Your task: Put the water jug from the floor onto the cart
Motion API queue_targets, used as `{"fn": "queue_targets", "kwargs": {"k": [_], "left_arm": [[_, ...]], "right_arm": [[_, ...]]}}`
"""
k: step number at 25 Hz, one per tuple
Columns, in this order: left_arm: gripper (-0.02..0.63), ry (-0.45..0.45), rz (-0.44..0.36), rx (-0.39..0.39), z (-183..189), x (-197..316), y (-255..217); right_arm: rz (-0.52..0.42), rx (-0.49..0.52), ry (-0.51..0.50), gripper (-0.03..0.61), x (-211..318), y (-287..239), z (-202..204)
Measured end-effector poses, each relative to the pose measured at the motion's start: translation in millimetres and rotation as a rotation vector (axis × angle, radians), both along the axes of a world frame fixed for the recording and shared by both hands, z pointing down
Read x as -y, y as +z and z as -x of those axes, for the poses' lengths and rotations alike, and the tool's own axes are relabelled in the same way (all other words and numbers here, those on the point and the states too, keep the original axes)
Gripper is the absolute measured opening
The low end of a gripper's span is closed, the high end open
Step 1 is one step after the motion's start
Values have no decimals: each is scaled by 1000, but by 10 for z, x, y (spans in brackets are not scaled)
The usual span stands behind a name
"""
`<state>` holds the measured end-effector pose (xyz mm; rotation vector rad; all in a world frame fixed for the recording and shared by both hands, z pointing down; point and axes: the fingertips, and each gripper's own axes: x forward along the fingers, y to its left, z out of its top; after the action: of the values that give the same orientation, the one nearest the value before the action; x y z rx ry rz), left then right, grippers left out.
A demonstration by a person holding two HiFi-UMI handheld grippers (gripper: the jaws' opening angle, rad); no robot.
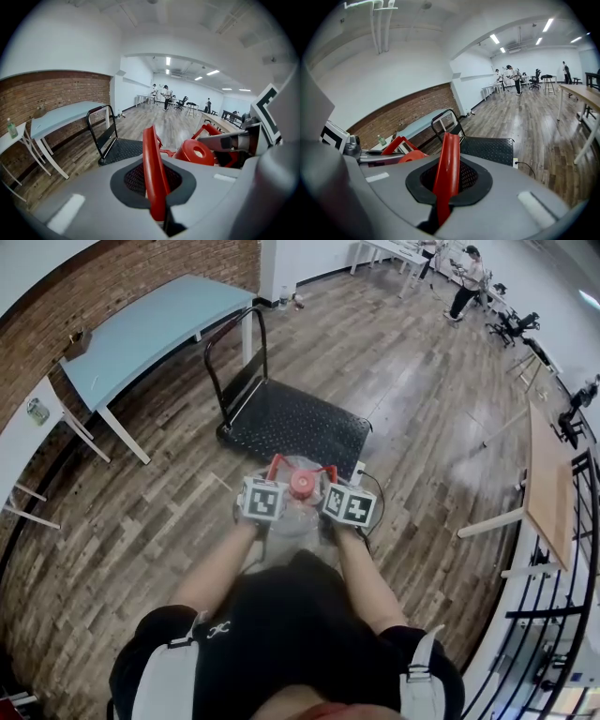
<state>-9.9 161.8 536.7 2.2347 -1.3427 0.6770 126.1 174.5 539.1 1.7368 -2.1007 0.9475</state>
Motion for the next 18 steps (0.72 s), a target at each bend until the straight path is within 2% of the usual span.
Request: {"fn": "queue_targets", "kwargs": {"k": [6, 18], "left_arm": [[2, -9, 13, 26, -3, 219, 140], [2, -37, 49, 60, -236, 1133, 344]], "right_arm": [[18, 24, -26, 20, 242, 160, 9], [59, 73, -72, 20, 1188, 425, -233]]}}
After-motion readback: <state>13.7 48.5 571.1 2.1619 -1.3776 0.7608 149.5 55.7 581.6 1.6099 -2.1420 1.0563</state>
